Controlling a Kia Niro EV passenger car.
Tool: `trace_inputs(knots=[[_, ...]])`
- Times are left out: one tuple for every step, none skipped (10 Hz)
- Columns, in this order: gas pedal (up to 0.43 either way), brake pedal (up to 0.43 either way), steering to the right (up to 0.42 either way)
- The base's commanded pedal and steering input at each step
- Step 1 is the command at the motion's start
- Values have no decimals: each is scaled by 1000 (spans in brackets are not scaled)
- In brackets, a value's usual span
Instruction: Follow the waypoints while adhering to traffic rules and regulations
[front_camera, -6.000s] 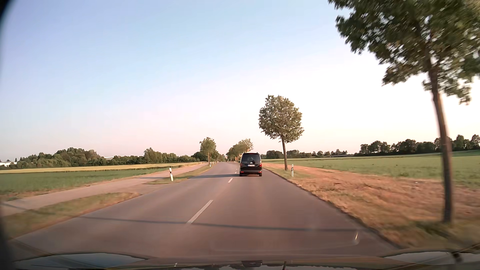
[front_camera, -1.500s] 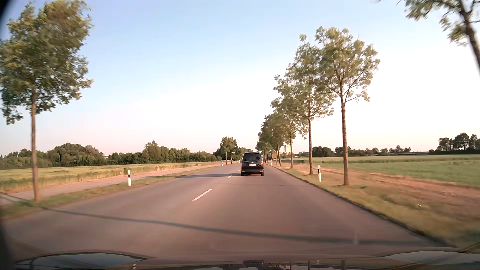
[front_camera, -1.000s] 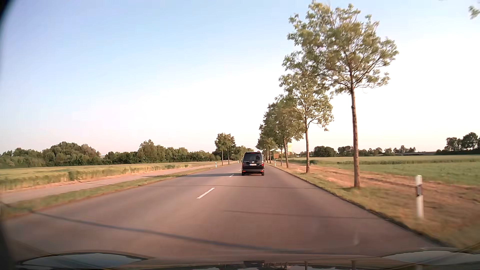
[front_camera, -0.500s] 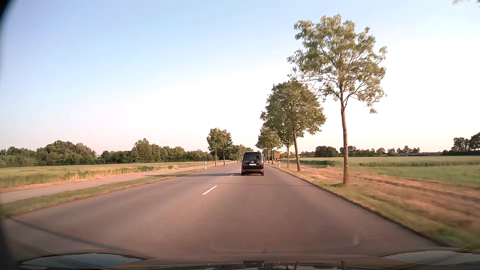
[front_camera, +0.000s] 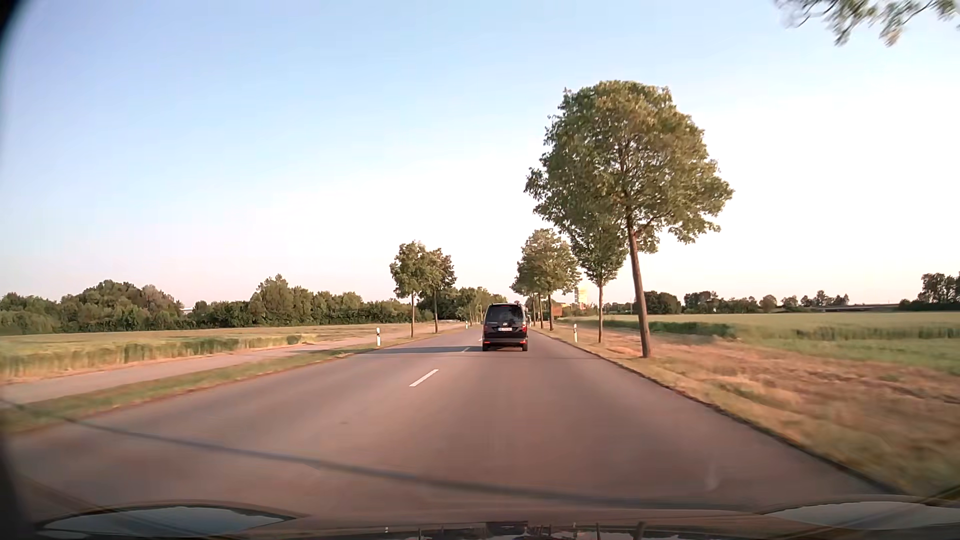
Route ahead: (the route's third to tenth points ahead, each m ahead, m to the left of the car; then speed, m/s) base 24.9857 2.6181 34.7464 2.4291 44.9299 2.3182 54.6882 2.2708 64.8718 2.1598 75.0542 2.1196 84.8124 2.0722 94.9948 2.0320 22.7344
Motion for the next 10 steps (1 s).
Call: trace_inputs(knots=[[150, 18, -1], [138, 18, -1], [138, 18, -1], [130, 12, -1], [130, 12, -1], [118, 12, -1], [118, 12, 0], [118, 12, -1], [118, 18, 0], [118, 18, 3]])
